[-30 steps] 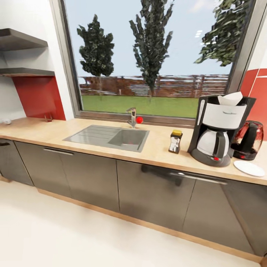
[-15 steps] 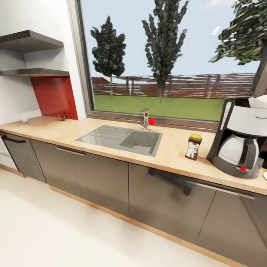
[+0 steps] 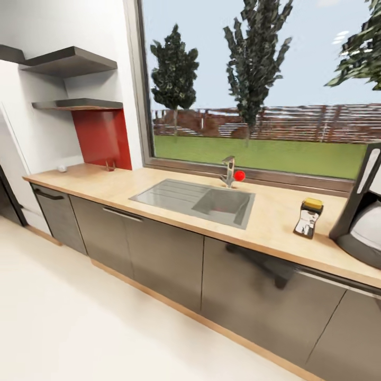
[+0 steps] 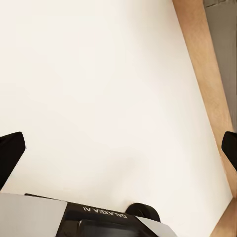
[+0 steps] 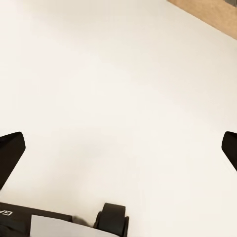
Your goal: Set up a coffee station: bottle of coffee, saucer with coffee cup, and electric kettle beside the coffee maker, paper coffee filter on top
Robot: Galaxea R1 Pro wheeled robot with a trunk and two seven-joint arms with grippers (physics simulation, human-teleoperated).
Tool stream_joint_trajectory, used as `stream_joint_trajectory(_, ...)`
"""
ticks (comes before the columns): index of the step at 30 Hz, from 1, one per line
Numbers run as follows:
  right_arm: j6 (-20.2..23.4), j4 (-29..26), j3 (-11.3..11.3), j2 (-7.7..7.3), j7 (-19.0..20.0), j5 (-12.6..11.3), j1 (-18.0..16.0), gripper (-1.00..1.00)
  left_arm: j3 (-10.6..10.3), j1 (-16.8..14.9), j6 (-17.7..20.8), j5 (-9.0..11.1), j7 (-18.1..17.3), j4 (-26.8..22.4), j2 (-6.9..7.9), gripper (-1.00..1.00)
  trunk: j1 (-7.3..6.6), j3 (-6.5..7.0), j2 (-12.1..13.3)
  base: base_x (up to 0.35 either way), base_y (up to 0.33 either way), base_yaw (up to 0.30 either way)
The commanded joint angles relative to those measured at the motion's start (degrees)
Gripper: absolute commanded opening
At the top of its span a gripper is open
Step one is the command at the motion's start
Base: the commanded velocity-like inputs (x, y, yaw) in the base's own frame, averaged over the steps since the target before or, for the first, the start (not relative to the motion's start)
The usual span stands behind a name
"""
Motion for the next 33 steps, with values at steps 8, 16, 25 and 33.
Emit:
stream_joint_trajectory(8, -0.2, 0.0, -0.5, 0.05, 0.1, 0.6, 0.0, 1.00, 0.1, 0.0, 0.6, 0.4, -0.2, 0.0, 0.01, 1.00, 0.02, -0.06, 0.0, 0.242, 0.209, 0.256)
stream_joint_trajectory(16, -0.2, 0.0, -0.5, -0.01, 0.2, 0.6, 0.0, 1.00, 0.1, 0.0, 0.6, 0.4, -0.2, 0.0, 0.01, 1.00, 0.02, -0.06, 0.0, 0.245, 0.223, 0.209)
stream_joint_trajectory(25, -0.2, 0.0, -0.5, -0.04, 0.2, 0.5, 0.0, 1.00, 0.1, 0.0, 0.6, 0.4, -0.2, 0.0, 0.01, 1.00, 0.02, -0.06, 0.0, 0.250, 0.228, 0.022)
stream_joint_trajectory(33, -0.2, 0.0, -0.5, 0.05, 0.0, 0.5, 0.0, 1.00, 0.1, 0.0, 0.6, 0.4, -0.2, 0.0, 0.01, 1.00, 0.02, -0.06, 0.0, 0.251, 0.228, 0.224)
